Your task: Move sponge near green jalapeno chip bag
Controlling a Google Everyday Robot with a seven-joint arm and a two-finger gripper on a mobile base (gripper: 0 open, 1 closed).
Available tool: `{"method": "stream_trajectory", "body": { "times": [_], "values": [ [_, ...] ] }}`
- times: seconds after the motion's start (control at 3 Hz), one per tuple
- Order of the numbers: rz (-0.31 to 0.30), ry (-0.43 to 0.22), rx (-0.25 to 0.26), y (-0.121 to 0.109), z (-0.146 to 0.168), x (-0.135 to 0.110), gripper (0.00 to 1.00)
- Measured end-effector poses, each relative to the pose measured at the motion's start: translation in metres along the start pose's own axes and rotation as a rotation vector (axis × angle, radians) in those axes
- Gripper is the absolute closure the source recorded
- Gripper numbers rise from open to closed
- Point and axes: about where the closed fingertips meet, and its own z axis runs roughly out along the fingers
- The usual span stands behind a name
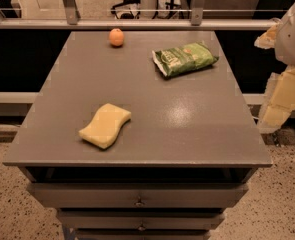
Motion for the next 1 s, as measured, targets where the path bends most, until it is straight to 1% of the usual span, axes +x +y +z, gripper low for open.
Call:
{"method": "stream_trajectory", "body": {
  "times": [0.33, 0.67, 1.0],
  "values": [
    [0.0, 0.0, 0.0, 0.0, 0.0, 0.0, 0.0],
    [0.004, -0.076, -0.009, 0.0, 0.012, -0.017, 0.0],
    [0.011, -0.185, -0.034, 0.001, 0.031, -0.046, 0.0]
  ]
}}
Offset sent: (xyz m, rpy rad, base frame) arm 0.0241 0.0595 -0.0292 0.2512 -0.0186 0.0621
